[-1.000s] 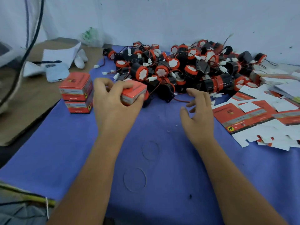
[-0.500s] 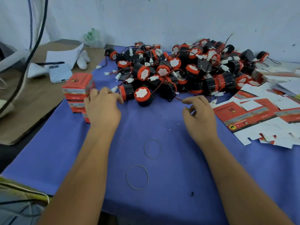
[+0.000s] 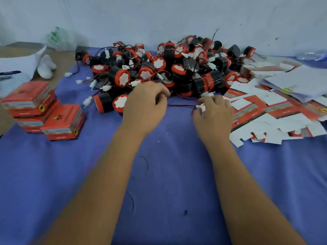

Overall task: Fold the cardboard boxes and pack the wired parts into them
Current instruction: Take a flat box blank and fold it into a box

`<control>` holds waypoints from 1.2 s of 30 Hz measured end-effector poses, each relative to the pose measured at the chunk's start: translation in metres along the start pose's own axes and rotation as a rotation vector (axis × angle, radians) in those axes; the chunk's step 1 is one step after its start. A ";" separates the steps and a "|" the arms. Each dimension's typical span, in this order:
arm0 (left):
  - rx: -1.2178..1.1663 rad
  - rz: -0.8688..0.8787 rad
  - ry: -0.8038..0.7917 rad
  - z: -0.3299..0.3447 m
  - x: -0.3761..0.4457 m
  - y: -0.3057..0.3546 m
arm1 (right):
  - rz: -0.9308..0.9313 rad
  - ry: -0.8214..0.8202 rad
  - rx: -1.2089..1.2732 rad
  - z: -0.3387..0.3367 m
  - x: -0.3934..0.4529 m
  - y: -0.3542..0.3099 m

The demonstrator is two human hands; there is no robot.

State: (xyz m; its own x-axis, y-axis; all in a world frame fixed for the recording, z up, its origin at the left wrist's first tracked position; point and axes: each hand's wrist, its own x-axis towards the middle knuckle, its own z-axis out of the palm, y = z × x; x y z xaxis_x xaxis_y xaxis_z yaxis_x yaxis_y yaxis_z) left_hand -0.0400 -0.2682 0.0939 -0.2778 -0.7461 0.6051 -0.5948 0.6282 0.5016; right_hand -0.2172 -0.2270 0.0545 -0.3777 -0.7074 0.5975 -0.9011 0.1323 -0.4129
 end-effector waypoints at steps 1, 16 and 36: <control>-0.127 -0.005 -0.076 0.015 -0.004 0.012 | 0.054 0.030 -0.075 -0.002 0.003 0.007; -0.470 -0.304 -0.400 0.061 -0.026 0.021 | 0.540 -0.198 -0.485 -0.017 0.021 0.053; -0.603 -0.372 -0.355 0.060 -0.026 0.020 | 0.758 0.495 0.704 -0.031 0.026 0.038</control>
State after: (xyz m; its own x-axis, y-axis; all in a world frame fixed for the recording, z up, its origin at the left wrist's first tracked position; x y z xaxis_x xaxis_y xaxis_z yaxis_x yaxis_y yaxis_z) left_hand -0.0897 -0.2499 0.0514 -0.4254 -0.8926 0.1493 -0.2132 0.2592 0.9420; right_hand -0.2683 -0.2190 0.0755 -0.9556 -0.2399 0.1712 -0.1458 -0.1202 -0.9820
